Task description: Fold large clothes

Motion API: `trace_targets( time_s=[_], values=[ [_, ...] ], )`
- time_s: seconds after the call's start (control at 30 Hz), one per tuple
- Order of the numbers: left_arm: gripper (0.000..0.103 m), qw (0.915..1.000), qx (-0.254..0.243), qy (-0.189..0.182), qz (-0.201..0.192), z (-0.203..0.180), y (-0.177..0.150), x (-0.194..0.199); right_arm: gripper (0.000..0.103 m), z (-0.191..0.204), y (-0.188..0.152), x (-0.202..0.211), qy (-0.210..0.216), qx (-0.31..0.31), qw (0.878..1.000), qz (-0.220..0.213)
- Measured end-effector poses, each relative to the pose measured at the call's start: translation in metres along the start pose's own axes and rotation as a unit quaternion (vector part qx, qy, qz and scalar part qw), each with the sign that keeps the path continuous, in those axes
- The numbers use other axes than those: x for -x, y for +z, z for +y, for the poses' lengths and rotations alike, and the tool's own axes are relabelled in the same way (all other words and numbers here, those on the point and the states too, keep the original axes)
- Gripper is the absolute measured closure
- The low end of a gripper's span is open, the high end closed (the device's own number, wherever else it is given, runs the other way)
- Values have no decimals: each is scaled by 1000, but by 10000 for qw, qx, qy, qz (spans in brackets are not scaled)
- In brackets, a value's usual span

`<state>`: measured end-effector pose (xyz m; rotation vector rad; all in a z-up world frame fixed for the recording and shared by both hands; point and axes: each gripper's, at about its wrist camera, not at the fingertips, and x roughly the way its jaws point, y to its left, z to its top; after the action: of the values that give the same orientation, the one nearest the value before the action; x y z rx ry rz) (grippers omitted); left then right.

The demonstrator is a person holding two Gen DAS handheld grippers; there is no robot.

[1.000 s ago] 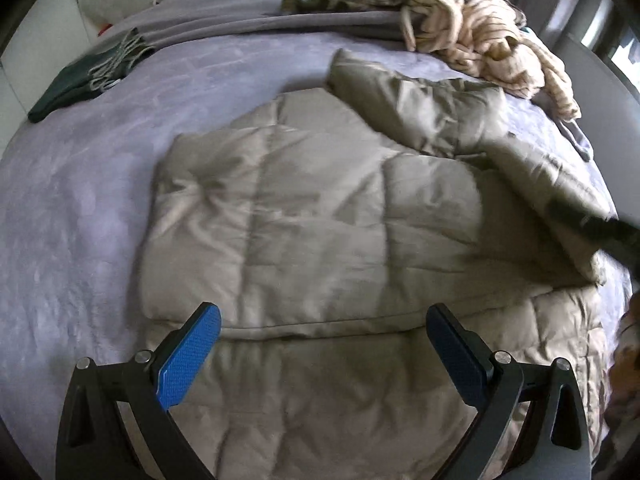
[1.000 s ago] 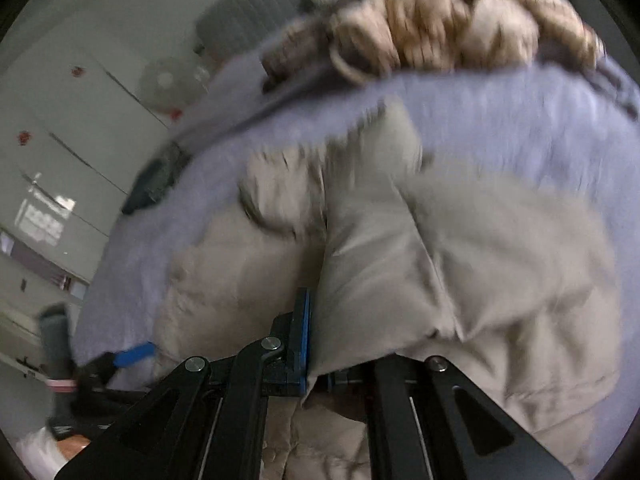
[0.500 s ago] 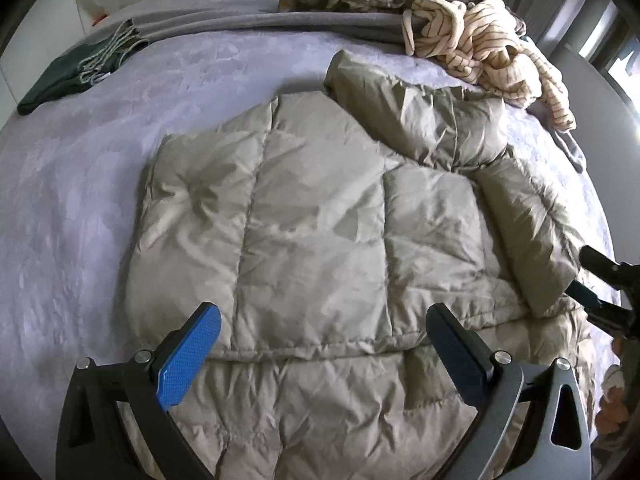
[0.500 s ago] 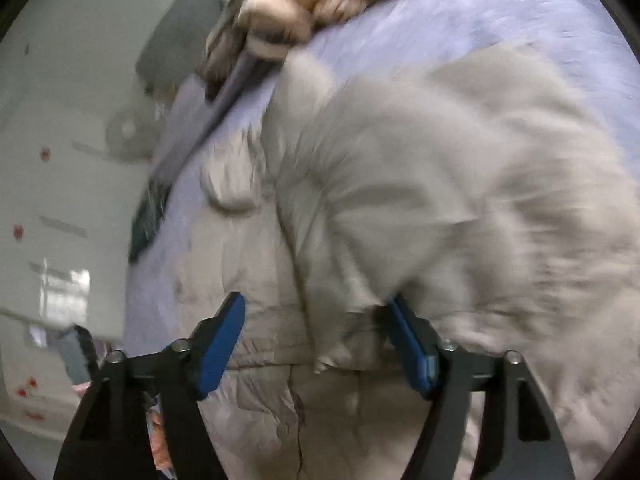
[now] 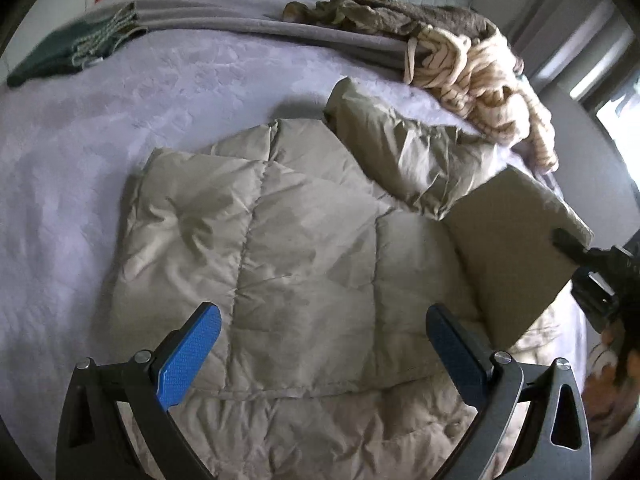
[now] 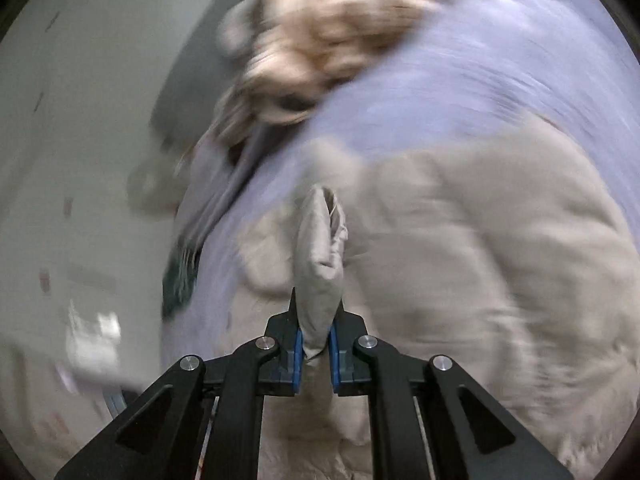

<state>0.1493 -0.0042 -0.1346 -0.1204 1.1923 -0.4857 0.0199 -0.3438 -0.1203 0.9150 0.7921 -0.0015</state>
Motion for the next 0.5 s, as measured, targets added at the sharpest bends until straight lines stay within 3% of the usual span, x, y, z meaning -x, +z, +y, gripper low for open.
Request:
trace_targets(
  time_s=[0.13,0.2,0.3,0.37,0.43,0.5],
  values=[
    [0,9994,177,-291,-80,4,4,4,92,65,-27,-39,-252,1406,9883,527],
    [0,9979,284,-578,-53,6,6,3,92,81,-45,-60,-375,1831,9787,845],
    [0,9938,436,-1025,35,6,8,0,90,83,-68,-81,-454,1962,9706,1316],
    [0,9889,590,-1358,133,4,9,-5,80,76,-74,-87,-488,1874,9690,1534],
    [0,9821,774,-1699,245,2,10,-11,44,65,-77,-83,-528,1767,9688,1656],
    [0,9794,812,-1821,311,-2,10,-15,35,54,-78,-68,-591,1720,9703,1594]
  ],
)
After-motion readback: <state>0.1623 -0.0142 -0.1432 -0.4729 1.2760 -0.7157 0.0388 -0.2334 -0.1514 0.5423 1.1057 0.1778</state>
